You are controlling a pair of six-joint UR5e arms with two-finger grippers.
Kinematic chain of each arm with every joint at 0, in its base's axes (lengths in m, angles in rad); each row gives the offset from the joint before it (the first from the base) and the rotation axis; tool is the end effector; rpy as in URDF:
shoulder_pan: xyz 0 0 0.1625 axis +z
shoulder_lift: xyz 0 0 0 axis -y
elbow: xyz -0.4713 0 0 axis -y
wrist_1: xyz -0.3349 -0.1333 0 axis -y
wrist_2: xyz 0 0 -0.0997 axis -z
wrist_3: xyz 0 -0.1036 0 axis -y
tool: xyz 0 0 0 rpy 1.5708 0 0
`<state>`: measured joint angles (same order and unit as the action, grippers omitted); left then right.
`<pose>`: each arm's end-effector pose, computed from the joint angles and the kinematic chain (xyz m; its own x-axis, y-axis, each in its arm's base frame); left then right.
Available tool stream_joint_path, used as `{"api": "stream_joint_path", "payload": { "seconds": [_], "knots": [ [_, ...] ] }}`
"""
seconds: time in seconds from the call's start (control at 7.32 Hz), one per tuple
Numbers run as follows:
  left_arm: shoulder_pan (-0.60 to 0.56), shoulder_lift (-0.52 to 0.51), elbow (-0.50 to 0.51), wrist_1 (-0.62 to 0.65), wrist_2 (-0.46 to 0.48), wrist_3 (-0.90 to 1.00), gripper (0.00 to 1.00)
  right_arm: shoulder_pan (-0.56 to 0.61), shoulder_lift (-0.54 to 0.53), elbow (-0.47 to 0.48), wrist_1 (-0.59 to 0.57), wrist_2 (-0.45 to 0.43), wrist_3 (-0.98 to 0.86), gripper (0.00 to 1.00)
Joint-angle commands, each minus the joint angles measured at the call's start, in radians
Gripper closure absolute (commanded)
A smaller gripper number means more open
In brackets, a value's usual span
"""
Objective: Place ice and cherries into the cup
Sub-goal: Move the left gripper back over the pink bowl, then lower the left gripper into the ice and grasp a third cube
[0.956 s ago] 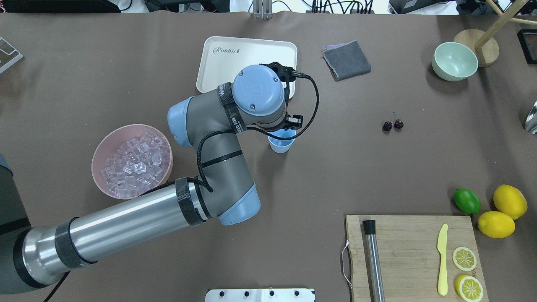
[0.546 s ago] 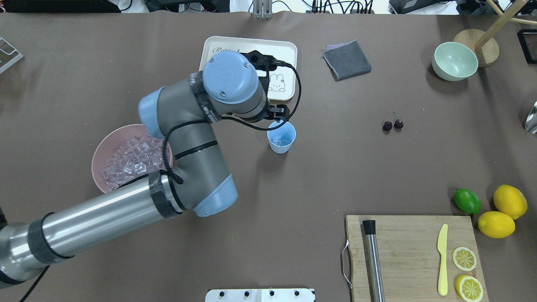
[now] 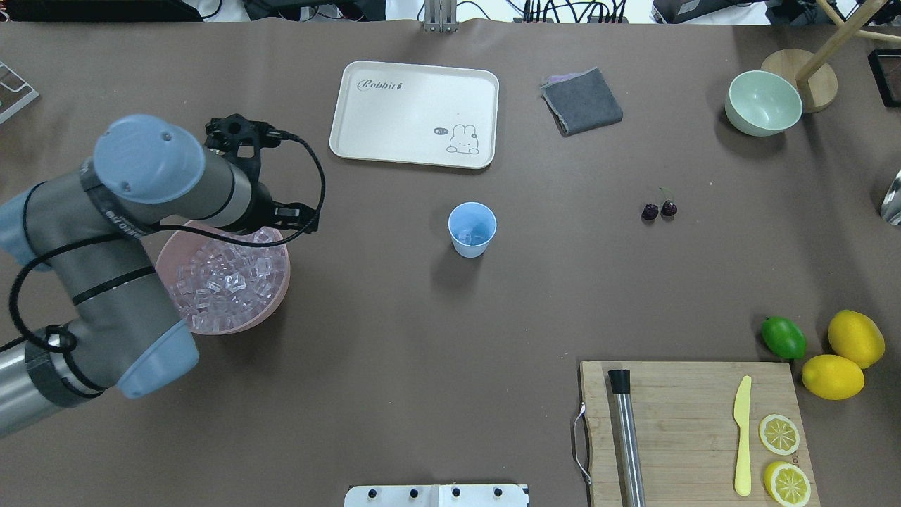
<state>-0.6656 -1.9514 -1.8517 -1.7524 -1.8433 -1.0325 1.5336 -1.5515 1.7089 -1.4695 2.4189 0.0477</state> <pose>0.3912 -0.4412 0.3863 0.6731 0.0993 -0.7329 0.1067 0.9675 0.2291 0.0387 -0.4555 0.6220 0.6548 -0.1700 0.7364 0.0047 0.9753 0.2210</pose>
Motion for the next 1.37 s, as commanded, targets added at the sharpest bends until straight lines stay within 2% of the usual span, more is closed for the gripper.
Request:
{"api": "stream_joint_path", "payload": {
  "seconds": [0.0,0.41,0.55,1.23],
  "knots": [
    [0.000,0.095,-0.029,-0.019,-0.002,0.000,0.03,-0.004,0.019,-0.008,0.000,-0.013,0.000,0.00],
    [0.000,0.196,-0.069,-0.065,-0.004,-0.007,0.03,-0.013,0.022,-0.020,0.000,-0.014,0.000,0.00],
    [0.011,0.209,-0.058,-0.103,-0.004,-0.038,0.03,-0.013,0.016,-0.020,0.002,-0.014,0.000,0.00],
    [0.047,0.210,-0.041,-0.107,0.001,-0.046,0.03,-0.013,0.010,-0.014,0.002,-0.014,-0.002,0.00]
  ]
}}
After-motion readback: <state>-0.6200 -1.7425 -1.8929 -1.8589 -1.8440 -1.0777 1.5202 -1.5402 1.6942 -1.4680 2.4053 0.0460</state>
